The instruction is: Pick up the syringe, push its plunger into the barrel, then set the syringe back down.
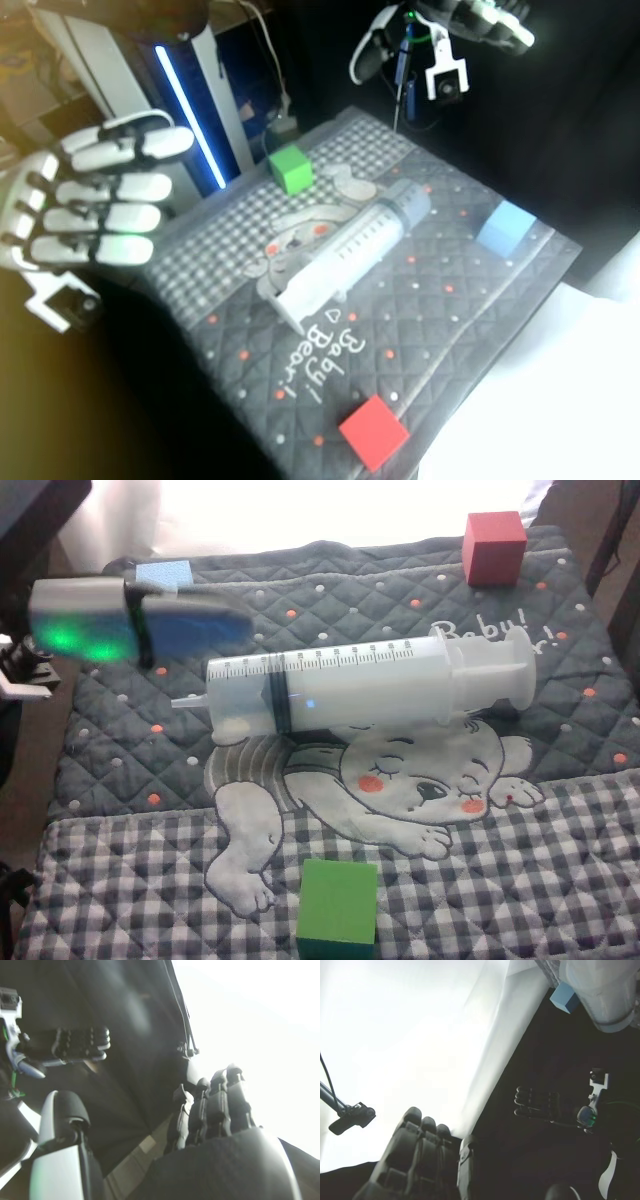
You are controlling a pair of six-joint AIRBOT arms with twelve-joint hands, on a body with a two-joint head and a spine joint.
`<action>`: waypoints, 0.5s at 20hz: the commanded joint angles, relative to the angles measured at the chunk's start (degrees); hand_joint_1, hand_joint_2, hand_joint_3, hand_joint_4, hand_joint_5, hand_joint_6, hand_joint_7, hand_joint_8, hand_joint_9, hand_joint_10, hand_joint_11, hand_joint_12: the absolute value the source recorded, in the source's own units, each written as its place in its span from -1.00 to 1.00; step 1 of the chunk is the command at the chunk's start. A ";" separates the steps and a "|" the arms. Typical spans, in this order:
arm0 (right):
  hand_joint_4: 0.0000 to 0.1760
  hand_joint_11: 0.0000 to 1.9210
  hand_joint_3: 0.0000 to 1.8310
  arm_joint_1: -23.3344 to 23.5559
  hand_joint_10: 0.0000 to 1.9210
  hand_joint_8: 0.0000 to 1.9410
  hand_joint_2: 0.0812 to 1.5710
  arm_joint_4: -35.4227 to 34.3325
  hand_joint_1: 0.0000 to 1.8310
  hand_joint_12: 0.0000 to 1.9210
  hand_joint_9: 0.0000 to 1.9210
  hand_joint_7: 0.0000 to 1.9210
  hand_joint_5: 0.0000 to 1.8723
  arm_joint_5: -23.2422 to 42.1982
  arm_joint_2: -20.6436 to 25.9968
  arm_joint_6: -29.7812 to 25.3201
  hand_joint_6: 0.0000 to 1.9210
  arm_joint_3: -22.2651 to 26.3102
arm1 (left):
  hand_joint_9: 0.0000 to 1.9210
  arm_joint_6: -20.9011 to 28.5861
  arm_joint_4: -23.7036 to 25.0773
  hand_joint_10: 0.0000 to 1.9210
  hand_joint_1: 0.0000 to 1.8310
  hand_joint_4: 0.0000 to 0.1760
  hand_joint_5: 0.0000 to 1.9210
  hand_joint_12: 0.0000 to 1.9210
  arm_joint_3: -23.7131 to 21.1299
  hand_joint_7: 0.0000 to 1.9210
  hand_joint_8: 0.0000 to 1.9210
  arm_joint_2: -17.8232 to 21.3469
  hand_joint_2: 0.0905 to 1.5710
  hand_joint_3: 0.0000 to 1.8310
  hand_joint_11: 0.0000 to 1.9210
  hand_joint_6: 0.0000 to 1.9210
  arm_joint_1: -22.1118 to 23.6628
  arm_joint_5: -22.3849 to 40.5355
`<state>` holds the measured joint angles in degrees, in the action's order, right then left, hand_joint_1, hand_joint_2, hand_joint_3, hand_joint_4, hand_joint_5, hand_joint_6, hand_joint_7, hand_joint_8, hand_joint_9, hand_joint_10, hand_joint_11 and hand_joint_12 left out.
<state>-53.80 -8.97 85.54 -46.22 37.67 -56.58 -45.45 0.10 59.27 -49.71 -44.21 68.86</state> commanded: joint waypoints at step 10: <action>-1.00 -0.96 -1.00 0.55 -1.00 -1.00 -0.13 -0.88 -0.41 -0.78 -0.89 -0.90 -0.91 6.63 -0.69 -0.12 -1.00 -0.76 | -0.96 -0.04 6.61 -1.00 -0.58 -1.00 -0.93 -0.97 3.46 -0.91 -1.00 -2.26 -0.06 -0.99 -0.97 -1.00 6.71 -2.11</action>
<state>-53.80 -9.15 85.38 -47.20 37.69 -57.06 -45.60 7.62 62.78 -51.77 -38.09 61.58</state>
